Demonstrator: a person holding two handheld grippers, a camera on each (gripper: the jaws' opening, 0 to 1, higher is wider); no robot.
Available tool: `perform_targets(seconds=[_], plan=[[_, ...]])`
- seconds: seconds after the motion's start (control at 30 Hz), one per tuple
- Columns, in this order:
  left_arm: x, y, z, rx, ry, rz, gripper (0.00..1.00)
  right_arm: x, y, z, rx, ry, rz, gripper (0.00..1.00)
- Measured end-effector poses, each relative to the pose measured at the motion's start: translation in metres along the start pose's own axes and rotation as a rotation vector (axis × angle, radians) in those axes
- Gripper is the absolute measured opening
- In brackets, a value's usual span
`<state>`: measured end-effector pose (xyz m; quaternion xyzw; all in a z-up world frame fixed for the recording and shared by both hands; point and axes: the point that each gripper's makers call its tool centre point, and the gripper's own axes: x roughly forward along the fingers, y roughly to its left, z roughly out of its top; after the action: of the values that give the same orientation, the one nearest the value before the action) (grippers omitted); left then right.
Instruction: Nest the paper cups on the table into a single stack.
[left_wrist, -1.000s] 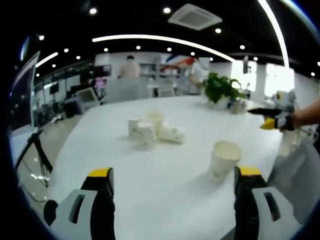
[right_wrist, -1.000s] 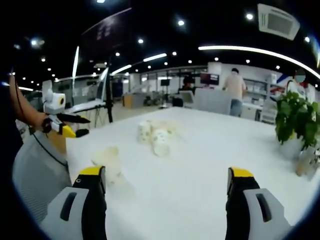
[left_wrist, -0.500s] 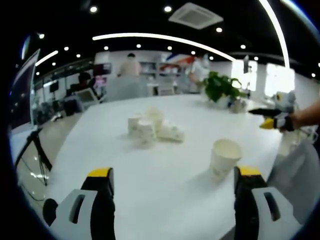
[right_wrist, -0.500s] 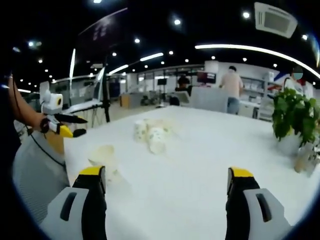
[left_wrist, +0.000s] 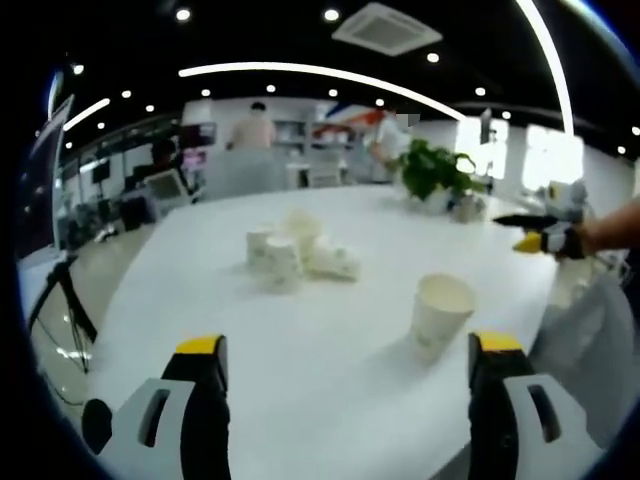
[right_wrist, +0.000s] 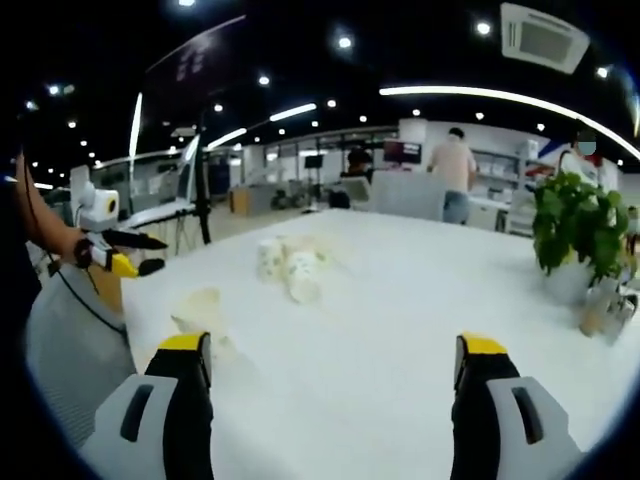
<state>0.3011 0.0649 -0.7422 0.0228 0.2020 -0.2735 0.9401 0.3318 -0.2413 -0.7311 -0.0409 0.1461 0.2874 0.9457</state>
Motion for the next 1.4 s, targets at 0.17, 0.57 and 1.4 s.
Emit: perform_targets(seconds=[0.17, 0.57, 1.4], plan=[[-0.001, 0.0, 0.001, -0.012, 0.0, -0.008, 0.99, 0.0, 0.005, -0.001, 0.004, 0.004, 0.0, 1.0], [-0.001, 0.006, 0.005, -0.03, -0.017, 0.001, 0.99, 0.004, 0.006, -0.002, 0.0, 0.017, 0.0, 1.0], [0.005, -0.003, -0.006, 0.09, 0.029, -0.022, 0.99, 0.081, 0.017, 0.034, -0.03, 0.134, 0.174, 1.0]])
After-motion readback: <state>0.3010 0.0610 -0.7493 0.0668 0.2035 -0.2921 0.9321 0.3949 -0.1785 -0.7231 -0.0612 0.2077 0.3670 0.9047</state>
